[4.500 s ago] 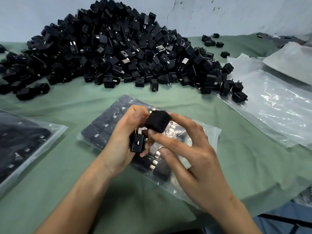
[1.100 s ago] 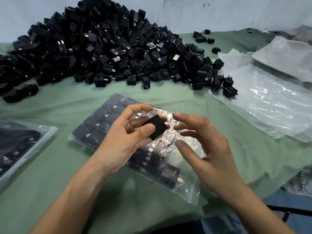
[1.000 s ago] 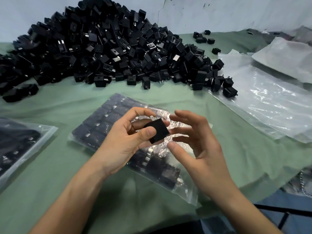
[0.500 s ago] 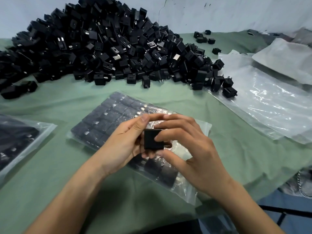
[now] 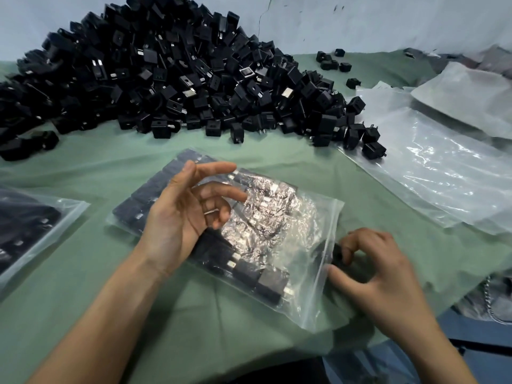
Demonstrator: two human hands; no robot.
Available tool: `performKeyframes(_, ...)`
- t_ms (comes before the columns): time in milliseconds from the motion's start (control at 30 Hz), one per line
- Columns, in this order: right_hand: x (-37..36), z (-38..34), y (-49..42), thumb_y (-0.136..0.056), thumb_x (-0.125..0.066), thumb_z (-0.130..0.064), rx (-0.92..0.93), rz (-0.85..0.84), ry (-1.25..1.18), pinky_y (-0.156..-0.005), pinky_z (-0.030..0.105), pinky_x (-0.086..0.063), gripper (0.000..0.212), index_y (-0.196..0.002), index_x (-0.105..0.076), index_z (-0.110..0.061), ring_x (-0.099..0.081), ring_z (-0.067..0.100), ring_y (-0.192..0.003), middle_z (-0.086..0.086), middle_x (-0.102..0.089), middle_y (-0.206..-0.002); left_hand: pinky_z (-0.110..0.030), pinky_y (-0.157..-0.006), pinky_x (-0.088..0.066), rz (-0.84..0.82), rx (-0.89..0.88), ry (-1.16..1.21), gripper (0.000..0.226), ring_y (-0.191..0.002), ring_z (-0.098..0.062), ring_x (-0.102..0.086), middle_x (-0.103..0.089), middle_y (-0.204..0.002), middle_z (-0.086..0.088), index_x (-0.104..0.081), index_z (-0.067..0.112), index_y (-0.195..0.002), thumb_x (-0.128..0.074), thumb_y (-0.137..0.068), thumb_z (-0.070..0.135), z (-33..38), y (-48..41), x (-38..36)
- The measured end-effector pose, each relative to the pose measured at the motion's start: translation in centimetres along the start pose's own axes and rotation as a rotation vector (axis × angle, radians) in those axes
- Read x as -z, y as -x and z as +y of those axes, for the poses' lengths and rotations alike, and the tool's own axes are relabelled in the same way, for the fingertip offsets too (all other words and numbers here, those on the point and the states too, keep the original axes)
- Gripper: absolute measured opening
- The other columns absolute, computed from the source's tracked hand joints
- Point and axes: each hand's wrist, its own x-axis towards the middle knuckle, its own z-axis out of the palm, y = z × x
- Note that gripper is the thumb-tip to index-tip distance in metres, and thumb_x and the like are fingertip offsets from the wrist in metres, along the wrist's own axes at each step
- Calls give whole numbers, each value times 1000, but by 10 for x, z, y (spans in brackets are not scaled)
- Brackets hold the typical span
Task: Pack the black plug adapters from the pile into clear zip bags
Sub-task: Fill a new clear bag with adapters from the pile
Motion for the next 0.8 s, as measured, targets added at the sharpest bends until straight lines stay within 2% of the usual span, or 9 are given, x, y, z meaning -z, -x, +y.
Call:
performKeyframes(100, -9, -6, 0, -64, -84, -31, -11, -6, -148, -75, 25, -40, 35, -66, -50, -22, -52, 12, -86, -8, -59, -77, -23, -52, -40, 20, 2, 7, 49, -59, -16, -52, -71, -84, -13, -71, 17, -104, -35, -91, 49, 0, -1, 2)
performKeyframes(233, -15, 1, 5, -63, -83, -23, -130, 2, -334, -81, 37, -49, 29, -78, -58, -30, -62, 16, -87, -6, -63, -88, -24, -52, -40, 20, 0, 12, 49, -60, -16, -52, -71, -85, -12, -71, 18, -104, -35, -93, 49, 0, -1, 4)
performKeyframes(267, -17, 2, 6, -63, -84, -20, -137, 13, -333, -82, 34, -49, 32, -81, -60, -33, -63, 13, -87, -7, -64, -89, -24, -52, -40, 19, 3, 11, 49, -60, -17, -52, -71, -85, -12, -71, 18, -103, -34, -93, 49, -1, -1, 4)
performKeyframes(367, -19, 0, 4, -64, -85, -17, -80, 45, -252, -83, 14, -43, 41, -84, -67, -47, -59, 5, -93, -21, -65, -94, -23, -52, -41, 15, 6, 7, 50, -60, -17, -52, -71, -85, -13, -72, 17, -102, -36, -92, 50, -1, -1, 4)
performKeyframes(400, -20, -3, 3, -66, -84, -19, -42, 29, -226, -83, 15, -42, 42, -91, -68, -48, -56, 6, -95, -25, -65, -94, -23, -53, -41, 13, 5, 4, 50, -60, -17, -52, -71, -85, -13, -72, 17, -102, -35, -92, 50, -1, -1, 4)
performKeyframes(500, -24, -9, 1, -73, -77, -34, 65, -20, -118, -83, 35, -43, 34, -104, -67, -43, -49, 10, -96, -28, -63, -104, -23, -53, -42, 3, 4, -1, 50, -60, -16, -53, -71, -85, -12, -73, 19, -102, -34, -92, 50, -1, -1, 4)
performKeyframes(600, -20, -8, 3, -74, -70, -41, 93, -133, -133, -90, 49, -41, 35, -108, -66, -45, -49, 14, -111, -31, -64, -109, -23, -53, -43, 1, 4, -9, 51, -60, -16, -52, -71, -85, -12, -73, 19, -102, -34, -92, 50, -1, -1, 3)
performKeyframes(700, -14, -5, 4, -76, -67, -46, 72, -223, -249, -96, 50, -40, 32, -107, -66, -53, -49, 9, -119, -36, -62, -109, -24, -54, -43, 1, 2, -10, 51, -61, -16, -52, -70, -85, -12, -72, 18, -102, -34, -92, 50, -1, -1, 3)
performKeyframes(800, -18, -8, 1, -74, -77, -39, 41, -189, -248, -99, 41, -42, 45, -108, -57, -62, -52, 2, -115, -43, -56, -110, -24, -55, -43, -4, 1, -14, 51, -61, -17, -52, -70, -86, -12, -71, 17, -103, -33, -92, 50, -2, 0, 3)
